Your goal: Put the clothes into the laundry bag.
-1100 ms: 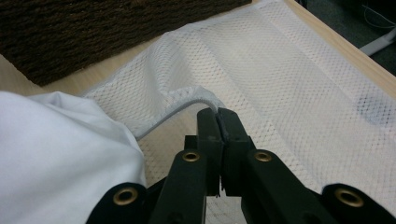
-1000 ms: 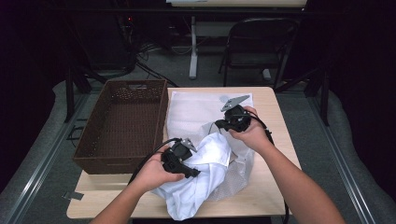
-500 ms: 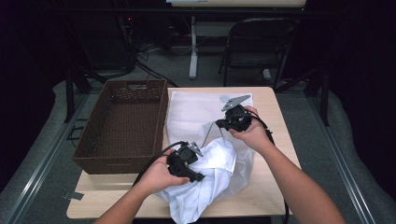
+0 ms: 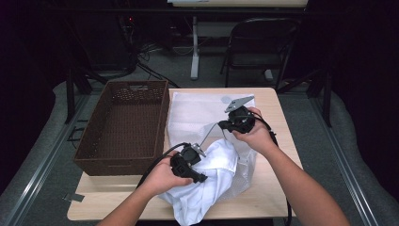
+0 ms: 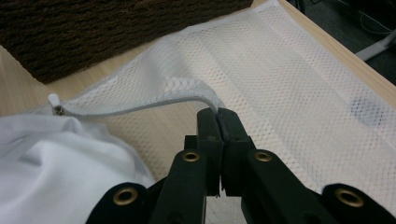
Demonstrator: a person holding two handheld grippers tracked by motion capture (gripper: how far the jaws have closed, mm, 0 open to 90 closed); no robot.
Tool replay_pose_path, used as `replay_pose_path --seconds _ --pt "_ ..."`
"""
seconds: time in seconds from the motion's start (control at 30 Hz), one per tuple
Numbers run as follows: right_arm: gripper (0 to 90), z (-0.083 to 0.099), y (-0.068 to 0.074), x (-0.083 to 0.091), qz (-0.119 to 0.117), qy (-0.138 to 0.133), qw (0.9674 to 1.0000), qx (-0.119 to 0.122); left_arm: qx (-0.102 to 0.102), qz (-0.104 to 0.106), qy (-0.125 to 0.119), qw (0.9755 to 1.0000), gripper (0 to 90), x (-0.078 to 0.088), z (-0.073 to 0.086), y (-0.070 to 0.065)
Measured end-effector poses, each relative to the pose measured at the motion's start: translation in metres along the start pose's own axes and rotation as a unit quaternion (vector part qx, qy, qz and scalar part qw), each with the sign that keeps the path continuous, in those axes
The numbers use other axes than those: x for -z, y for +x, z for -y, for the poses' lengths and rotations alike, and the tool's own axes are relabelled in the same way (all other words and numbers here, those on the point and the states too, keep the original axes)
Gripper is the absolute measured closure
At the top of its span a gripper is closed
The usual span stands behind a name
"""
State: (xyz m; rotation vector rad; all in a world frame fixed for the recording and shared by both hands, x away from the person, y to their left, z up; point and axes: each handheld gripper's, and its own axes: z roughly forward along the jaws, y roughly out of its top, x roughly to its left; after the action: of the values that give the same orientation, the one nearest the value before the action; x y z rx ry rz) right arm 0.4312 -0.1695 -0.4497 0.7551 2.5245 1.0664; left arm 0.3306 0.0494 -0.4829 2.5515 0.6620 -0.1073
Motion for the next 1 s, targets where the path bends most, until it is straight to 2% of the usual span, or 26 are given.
replay_pose_path --seconds 0.07,0.3,0.4,0.63,0.83,0.87,1.0 --pt "88.7 0.001 0.000 0.002 0.000 -0.001 1.0000 0.004 0.005 -0.009 0.003 0.9999 62.7 0.001 0.004 0.002" --pt "88.7 0.005 0.005 0.005 -0.006 -0.005 0.9999 0.010 0.027 -0.019 -0.006 0.9994 62.7 0.007 0.010 0.011" --pt "88.7 0.005 0.008 0.010 -0.010 -0.010 0.9998 0.014 0.037 -0.015 -0.006 0.9992 62.7 0.005 0.011 0.014" --pt "88.7 0.005 0.018 0.017 -0.020 -0.027 0.9992 0.022 0.054 -0.020 -0.003 0.9983 62.5 -0.005 0.004 0.016" --pt "88.6 0.008 0.030 0.022 -0.013 -0.031 0.9986 0.040 0.059 -0.039 -0.002 0.9975 62.4 -0.009 -0.003 0.018" --pt "88.7 0.009 0.031 0.023 -0.013 -0.032 0.9984 0.044 0.066 -0.038 -0.006 0.9971 62.4 -0.010 -0.004 0.018" --pt "88.7 0.015 0.036 0.023 -0.013 -0.032 0.9985 0.042 0.073 -0.042 -0.007 0.9964 62.4 -0.013 -0.005 0.021"
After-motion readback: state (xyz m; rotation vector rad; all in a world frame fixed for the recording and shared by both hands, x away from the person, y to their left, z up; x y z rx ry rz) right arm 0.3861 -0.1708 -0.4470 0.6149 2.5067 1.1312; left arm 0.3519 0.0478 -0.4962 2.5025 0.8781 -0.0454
